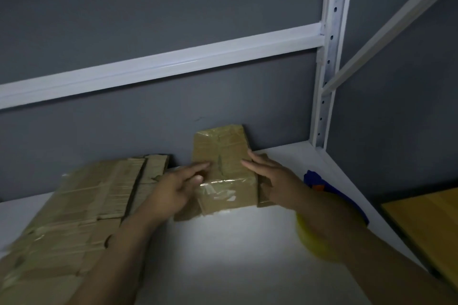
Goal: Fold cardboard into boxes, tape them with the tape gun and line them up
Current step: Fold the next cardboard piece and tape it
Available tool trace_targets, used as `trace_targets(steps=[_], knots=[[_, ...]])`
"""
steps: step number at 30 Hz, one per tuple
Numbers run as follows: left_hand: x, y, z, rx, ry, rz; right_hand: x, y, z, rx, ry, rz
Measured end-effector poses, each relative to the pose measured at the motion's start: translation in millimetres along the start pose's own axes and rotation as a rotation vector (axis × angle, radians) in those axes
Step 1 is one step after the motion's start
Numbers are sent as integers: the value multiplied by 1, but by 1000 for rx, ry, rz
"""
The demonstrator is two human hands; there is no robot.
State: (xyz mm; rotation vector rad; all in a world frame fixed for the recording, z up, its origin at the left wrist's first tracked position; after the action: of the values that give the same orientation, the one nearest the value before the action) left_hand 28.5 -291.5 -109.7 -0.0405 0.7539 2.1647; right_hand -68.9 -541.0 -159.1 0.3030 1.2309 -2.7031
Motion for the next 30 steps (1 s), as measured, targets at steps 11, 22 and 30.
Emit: trace_targets(steps=[11, 22, 30], knots=[[-8, -39, 2, -31, 46, -141, -19, 0, 18, 182, 8, 148], [-10, -22, -22, -158, 201, -76, -24, -16, 6, 177, 88, 57], [-15, -11, -41, -256, 412, -78, -36, -15, -29, 478, 408, 159]])
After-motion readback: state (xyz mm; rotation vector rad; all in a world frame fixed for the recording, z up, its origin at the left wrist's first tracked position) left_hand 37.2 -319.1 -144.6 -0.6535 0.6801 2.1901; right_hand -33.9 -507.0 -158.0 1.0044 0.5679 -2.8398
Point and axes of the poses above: each hand's wrist, its own x-axis away from the middle knuckle, its own z-axis out of the back of the hand, y = z × x, the point moved 1 cm from there along -x, towards the middle knuckle, and after that the axes turned 7 degrees about -x, right-handed, at the moved point
